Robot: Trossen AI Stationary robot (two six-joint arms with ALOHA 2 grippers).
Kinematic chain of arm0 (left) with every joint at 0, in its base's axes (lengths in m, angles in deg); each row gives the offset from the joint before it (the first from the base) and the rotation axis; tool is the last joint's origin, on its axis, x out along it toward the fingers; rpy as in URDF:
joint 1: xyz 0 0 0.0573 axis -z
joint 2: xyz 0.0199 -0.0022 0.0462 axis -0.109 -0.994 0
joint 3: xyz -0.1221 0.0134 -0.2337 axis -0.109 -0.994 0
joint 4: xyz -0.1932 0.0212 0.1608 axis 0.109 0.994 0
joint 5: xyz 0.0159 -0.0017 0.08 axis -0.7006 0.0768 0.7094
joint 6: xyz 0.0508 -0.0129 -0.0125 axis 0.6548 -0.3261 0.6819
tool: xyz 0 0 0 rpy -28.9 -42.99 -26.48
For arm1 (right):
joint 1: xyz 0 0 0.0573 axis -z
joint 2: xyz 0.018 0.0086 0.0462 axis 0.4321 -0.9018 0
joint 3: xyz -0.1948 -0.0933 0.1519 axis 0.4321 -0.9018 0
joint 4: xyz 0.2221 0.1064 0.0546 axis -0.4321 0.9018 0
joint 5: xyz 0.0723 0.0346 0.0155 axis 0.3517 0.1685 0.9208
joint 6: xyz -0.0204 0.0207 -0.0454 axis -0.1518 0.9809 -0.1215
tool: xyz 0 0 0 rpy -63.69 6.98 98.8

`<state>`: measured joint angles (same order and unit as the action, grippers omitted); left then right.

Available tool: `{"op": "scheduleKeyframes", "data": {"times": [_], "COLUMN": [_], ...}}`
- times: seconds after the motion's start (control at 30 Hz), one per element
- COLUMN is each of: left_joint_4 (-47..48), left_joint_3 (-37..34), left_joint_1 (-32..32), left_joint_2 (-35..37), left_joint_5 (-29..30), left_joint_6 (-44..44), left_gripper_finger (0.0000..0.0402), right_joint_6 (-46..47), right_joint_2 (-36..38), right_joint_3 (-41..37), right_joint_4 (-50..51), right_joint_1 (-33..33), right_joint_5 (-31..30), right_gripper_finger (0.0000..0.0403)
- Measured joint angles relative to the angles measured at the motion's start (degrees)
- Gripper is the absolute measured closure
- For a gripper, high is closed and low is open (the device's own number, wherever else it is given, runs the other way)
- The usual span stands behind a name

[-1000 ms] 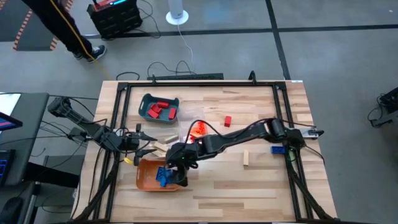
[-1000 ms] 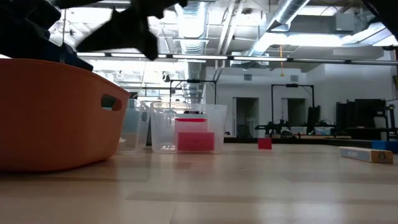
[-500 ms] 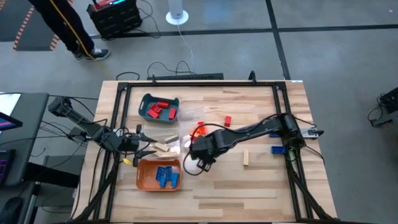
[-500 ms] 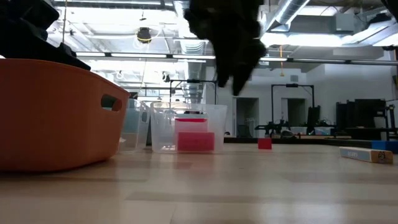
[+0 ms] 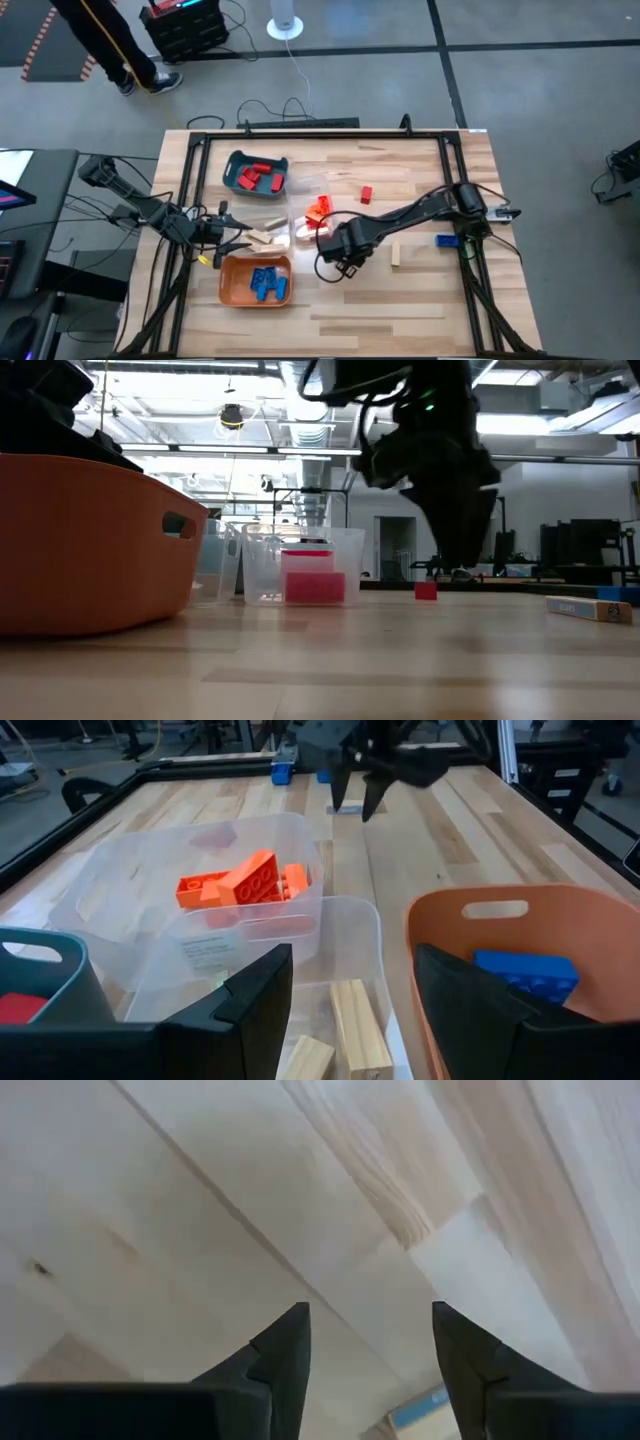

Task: Sort blocks
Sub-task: Put the brown block into the left transparent bin

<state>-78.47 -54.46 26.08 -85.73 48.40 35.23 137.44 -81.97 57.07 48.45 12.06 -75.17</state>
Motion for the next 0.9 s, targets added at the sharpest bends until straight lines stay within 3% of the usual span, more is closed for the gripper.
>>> {"op": "scheduleKeyframes", "data": {"times": [0.23, 0.4, 0.5, 0.63, 0.9], "left_joint_4": [0.3, 0.3, 0.2, -0.5, -0.3], "left_joint_3": [0.0, 0.0, 0.0, 0.0, 0.0], "left_joint_1": [0.0, 0.0, 0.0, 0.0, 0.0], "left_joint_2": [0.0, 0.0, 0.0, 0.0, 0.0], "left_joint_5": [0.0, -0.1, -0.2, -0.2, -0.2], "left_joint_6": [-0.2, -0.2, -0.2, 0.1, 0.0], "left_gripper_finger": [0.0198, 0.0198, 0.0198, 0.0198, 0.0198], "right_joint_6": [12.9, 35.2, 46.8, 53.5, 58.8], "right_joint_2": [12.6, 23.0, 25.7, 23.8, 12.2], "right_joint_3": [-12.1, -24.8, -30.6, -34.4, -32.7], "right_joint_4": [-3.7, -7.0, -7.6, -12.2, -14.4], "right_joint_1": [-3.6, -9.0, -12.6, -15.7, -18.5], "right_joint_5": [-4.2, -15.9, -18.0, -20.1, -24.8], "right_gripper_finger": [0.0252, 0.0255, 0.0245, 0.0214, 0.0174]}}
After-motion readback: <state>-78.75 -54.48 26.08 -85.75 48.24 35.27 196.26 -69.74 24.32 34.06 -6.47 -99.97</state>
